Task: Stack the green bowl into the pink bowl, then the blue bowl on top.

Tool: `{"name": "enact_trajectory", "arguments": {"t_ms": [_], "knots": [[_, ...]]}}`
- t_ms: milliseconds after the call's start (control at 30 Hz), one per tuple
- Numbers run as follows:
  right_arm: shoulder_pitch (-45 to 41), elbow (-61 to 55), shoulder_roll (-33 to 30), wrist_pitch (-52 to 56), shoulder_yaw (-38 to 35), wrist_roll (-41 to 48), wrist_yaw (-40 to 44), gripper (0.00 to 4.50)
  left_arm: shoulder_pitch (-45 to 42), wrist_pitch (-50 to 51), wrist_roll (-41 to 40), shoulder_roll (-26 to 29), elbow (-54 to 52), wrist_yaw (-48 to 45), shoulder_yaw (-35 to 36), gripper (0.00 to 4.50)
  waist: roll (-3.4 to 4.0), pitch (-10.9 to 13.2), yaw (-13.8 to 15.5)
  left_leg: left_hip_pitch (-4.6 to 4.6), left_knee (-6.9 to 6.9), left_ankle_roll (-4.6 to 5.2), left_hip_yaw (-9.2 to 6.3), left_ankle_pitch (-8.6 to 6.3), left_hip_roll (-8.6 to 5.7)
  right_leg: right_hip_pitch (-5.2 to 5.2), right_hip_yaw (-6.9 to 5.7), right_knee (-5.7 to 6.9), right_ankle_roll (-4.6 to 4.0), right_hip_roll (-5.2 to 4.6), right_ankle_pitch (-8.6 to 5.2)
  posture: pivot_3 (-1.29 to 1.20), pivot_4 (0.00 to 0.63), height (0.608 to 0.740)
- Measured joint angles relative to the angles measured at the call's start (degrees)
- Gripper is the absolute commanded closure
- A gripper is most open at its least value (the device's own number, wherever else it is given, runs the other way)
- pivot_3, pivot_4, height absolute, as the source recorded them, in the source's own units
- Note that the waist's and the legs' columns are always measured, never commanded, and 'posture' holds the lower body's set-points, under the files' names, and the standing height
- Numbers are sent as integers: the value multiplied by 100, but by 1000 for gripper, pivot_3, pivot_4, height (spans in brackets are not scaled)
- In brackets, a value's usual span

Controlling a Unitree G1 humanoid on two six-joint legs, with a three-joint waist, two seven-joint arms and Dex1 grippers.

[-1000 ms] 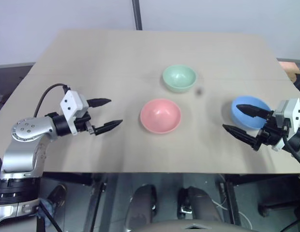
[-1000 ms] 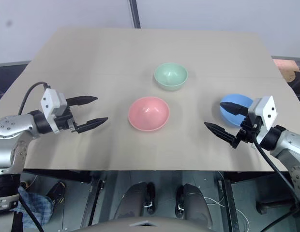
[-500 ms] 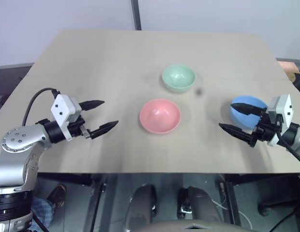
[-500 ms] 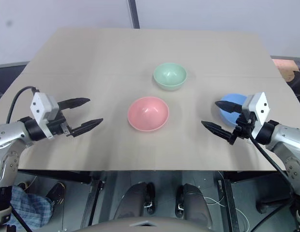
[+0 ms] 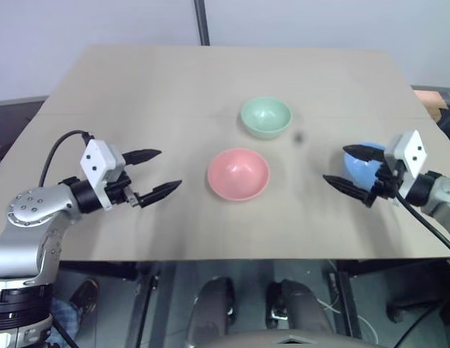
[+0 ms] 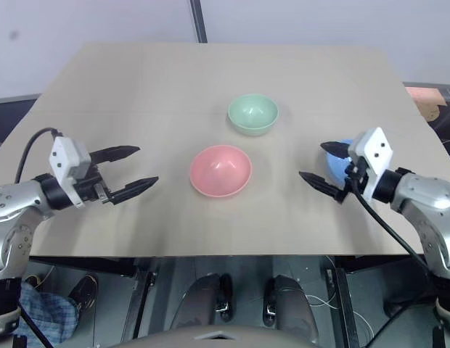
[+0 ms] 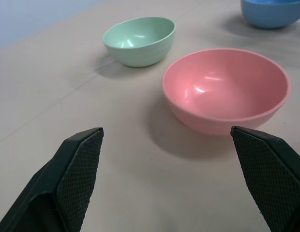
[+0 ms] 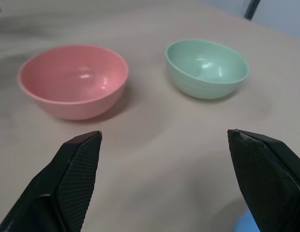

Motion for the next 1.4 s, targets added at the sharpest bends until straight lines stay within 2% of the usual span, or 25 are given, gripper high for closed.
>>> {"name": "enact_trajectory", "arguments": {"t_ms": [267, 367, 467, 567, 733, 1200, 1300, 1400], "knots": [[-1572, 992, 72, 183, 1484, -1213, -124, 0, -278, -15, 18, -11, 205, -102, -249, 46, 0, 1, 6, -15, -4, -5, 7, 3, -1, -15, 2, -1, 0, 0, 0, 0, 150, 740], [-2299, 1685, 354, 178, 1984, -1768, -240, 0, -437, -50, 62, -23, 320, -125, -316, 46, 1, 1, -24, -13, -3, -17, 17, 11, -1, -21, 10, 4, 1, 0, 0, 0, 150, 740], [-3237, 2701, 964, -280, 2532, -2468, -375, 0, -600, -122, 65, -113, 426, -125, -418, 46, 2, 2, -102, -16, -5, -24, 20, 15, 0, -28, 14, 10, 0, 3, 1, 0, 150, 740], [-3777, 3371, 1385, -651, 2892, -2844, -313, 0, -725, -148, 68, -190, 492, -61, -454, 46, 2, 2, -144, -18, -6, -26, 22, 16, 0, -28, 14, 9, -13, 1, 9, 0, 150, 740], [-4408, 4588, 1924, -1250, 3289, -3406, -175, 0, -743, -280, 196, -185, 654, 173, -324, 46, 2, 2, -156, -19, -8, -26, 31, 16, -2, -31, 19, 6, -22, -2, 14, 0, 150, 740], [-5684, 7218, 3091, -2198, 3661, -4494, -117, 0, -517, -390, 640, -121, 777, 897, 249, 46, 5, 3, -174, -16, -12, -27, 34, 17, 0, -32, 20, 9, -24, -6, 15, 0, 150, 740], [-5817, 7582, 3200, -2315, 3695, -4623, -114, 802, -488, -391, 653, -121, 775, 913, 255, 0, 5, 3, -185, -15, -14, -28, 34, 17, 0, -32, 20, 10, -25, -6, 16, 0, 150, 740], [-5891, 7962, 3329, -2415, 3711, -4740, -64, 2074, -450, -394, 686, -121, 775, 919, 250, 0, 5, 3, -199, -15, -14, -28, 34, 17, 0, -33, 20, 9, -25, -6, 16, 0, 150, 740]]}}
